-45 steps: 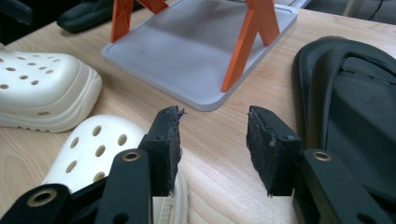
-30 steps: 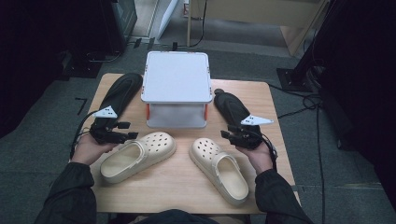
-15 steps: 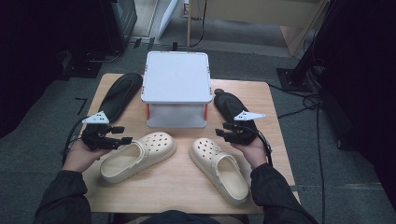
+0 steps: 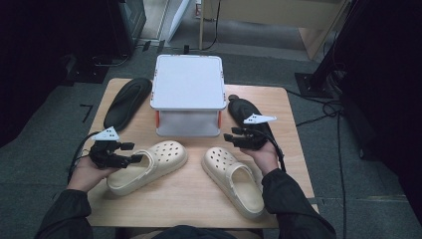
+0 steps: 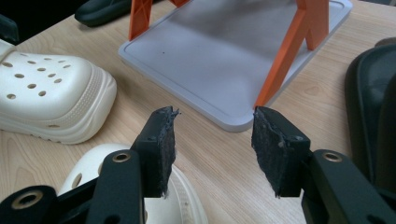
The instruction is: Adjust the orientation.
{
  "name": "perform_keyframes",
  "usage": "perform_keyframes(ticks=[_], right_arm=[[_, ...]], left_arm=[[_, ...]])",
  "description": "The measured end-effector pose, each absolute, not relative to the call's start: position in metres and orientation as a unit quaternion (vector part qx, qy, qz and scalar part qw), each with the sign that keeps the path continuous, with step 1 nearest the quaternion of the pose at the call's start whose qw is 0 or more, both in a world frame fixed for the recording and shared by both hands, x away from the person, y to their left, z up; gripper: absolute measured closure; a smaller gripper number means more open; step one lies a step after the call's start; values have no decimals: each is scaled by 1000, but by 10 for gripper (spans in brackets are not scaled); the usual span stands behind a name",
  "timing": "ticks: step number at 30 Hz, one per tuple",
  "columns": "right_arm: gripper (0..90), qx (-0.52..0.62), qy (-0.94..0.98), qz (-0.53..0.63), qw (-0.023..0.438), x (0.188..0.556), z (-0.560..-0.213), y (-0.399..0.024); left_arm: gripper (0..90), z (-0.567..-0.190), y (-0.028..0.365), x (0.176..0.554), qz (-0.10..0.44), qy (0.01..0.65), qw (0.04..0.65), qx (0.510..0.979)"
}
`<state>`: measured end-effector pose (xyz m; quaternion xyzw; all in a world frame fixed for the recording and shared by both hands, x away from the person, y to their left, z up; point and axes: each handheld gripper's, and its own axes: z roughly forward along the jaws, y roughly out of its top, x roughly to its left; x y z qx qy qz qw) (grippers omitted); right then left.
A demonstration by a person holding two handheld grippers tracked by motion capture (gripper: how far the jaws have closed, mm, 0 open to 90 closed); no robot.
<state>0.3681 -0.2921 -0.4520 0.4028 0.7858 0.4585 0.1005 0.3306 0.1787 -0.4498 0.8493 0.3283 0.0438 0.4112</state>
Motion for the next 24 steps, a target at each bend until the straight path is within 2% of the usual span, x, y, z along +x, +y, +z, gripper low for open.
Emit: perform_keyframes(ticks=[3, 12, 24], right_arm=[[496, 401, 784, 462, 103, 369, -452, -291], [497, 409, 781, 460, 102, 367, -451, -293], [496, 417, 779, 455, 111, 359, -452, -303]], left_arm=[[346, -452, 174, 332, 49, 319, 411, 852], [385, -461, 166, 344, 23, 321, 408, 854], [413, -464, 153, 353, 24, 297, 391, 871]])
